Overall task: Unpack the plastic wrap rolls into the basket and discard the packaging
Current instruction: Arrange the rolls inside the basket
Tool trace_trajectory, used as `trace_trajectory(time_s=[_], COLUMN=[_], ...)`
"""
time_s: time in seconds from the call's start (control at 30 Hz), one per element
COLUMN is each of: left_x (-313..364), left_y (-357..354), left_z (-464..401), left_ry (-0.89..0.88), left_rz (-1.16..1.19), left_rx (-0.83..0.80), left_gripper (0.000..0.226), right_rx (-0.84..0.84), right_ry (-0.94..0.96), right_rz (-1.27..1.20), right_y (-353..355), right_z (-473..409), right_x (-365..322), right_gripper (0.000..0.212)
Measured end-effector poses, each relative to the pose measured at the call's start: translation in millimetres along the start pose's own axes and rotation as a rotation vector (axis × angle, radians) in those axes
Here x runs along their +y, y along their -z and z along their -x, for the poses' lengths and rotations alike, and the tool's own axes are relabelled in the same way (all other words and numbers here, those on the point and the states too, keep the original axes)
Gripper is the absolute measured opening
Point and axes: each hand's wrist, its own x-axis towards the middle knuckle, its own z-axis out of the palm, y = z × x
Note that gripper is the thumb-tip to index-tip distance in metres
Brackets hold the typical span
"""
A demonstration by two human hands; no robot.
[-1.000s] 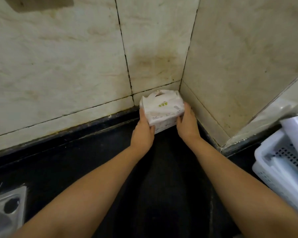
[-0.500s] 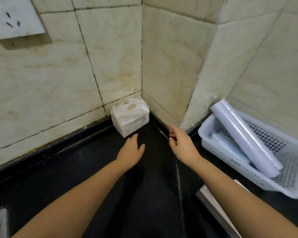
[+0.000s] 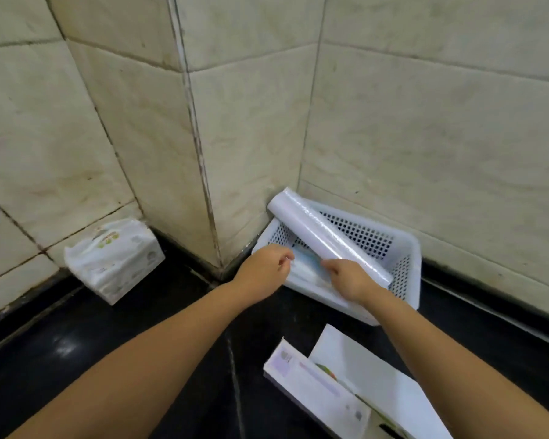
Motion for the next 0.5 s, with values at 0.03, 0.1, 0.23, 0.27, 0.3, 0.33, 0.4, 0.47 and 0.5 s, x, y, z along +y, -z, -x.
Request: trace_trajectory(time_s=[0.03,0.1,0.23,0.27,0.3,0.33,0.4,0.47,0.5], left_x=[-1.3,-4.0,-11.0,-11.5,-11.4,-10.9,-9.7,-10.1,-10.7], left_y=[-3.1,-8.5,-20.1,-23.2,-26.4,-29.6,-36.5,-41.3,-42.1], left_z=[-12.5,-33.8,-65.1,-71.5,-77.2,-81.9,-89.5,-94.2,-95.1], left_ry=[0.015,0.062,0.169,0.186,0.197,0.202,0.206,0.22,0.222], left_rz=[-0.008,-0.032,-0.155,-0.216,-0.287,-0.352,-0.428,-0.443,-0.439], left_rx=[-0.011,-0.04,-0.237,-0.325,-0.401,-0.449,-0.489,-0.52,-0.542], left_gripper=[0.023,0.024,0.028,0.03,0.031,0.031,0.03,0.029,0.03], right_rx=[-0.052,-0.131,-0.186,-0.173,-0.144,-0.108,-0.081,-0.126,-0.132], right_ry=[-0.004,0.004,0.042,0.061,0.081,0.093,0.094,0.084,0.087], right_rz=[0.042,0.132,0.265,0.293,0.321,0.353,0.403,0.449,0.481], right_y=[-2.0,-7.6,-19.6,-21.7,-23.7,-25.2,-27.8,-29.9,-30.4], right_z=[-9.8,-24.1,-40.6,-42.6,-45.1,-47.0,-50.4,-52.3,-53.0], right_x=[3.3,6.0,12.5,14.4,16.6,18.1,21.7,26.1,28.1], right_gripper=[0.017,0.003,0.039,0.043,0.043,0.041,0.043,0.058,0.064])
